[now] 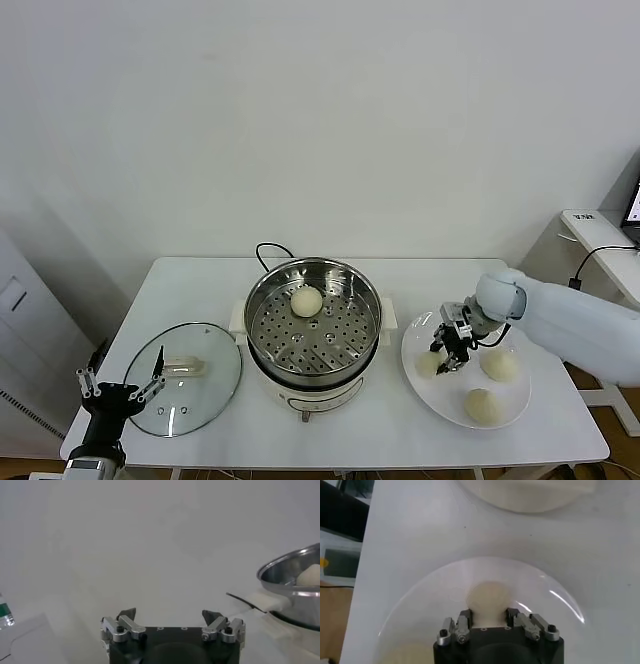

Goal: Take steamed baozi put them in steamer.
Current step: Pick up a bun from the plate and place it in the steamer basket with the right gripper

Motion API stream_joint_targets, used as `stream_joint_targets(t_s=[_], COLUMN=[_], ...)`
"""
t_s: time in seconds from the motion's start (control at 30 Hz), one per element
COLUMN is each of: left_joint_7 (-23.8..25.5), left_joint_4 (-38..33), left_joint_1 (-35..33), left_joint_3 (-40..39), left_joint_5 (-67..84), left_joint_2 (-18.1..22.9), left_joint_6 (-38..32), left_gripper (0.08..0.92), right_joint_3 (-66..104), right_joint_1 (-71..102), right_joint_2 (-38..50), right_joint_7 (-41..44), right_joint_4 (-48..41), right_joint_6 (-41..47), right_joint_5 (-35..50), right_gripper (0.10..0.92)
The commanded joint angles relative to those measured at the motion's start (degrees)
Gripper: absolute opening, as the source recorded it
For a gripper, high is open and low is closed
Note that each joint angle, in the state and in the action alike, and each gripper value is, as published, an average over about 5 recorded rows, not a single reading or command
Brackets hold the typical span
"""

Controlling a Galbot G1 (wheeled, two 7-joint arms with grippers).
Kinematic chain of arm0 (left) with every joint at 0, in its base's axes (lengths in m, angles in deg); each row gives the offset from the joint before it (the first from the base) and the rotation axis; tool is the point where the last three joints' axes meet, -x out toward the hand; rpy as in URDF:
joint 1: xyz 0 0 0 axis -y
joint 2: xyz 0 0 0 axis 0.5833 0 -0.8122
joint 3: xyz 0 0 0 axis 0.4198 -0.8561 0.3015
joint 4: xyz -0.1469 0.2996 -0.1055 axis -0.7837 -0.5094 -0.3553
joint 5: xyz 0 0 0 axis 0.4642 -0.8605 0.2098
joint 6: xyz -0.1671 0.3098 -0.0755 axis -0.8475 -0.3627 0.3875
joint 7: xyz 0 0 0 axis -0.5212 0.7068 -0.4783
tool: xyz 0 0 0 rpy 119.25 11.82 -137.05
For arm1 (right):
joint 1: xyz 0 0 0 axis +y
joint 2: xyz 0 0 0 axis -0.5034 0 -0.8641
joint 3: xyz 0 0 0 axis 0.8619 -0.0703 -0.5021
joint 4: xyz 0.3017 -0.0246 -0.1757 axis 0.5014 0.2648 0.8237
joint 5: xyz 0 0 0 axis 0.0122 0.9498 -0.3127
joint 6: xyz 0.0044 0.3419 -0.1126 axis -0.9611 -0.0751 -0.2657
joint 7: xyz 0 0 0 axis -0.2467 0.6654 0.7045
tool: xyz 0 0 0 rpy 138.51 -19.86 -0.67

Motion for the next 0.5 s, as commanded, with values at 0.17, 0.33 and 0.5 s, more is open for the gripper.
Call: stream_joint_targets(t_s=[0.17,0.33,0.5], left_joint_7=[0.0,-0.1,-0.1], left_joint_4=[-0.4,-0.6,-1.0], left_joint_1=[0.3,0.3,0.2], left_joint_3=[-0.3,-0.1,-0.1], left_joint_5=[-0.1,0.1,0.3], left_joint_2=[0.5,0.5,0.7], left_joint_6=[0.3,0.4,0.3], left_gripper=[0.823,0.823,0.823], right_joint_3=[-19.3,-18.7,-16.9], right_joint_1=[-37.6,-40.5,-34.6], right_joint_2=[-6.4,-12.1,-16.8], right_joint_7=[6.8,6.7,-0.2], right_joint_4=[-0.6,1.2,8.0], right_joint_6=[0.3,3.6,8.8], right_joint_5=[28.7,35.8,36.8], right_gripper=[0.424,0.424,0.424])
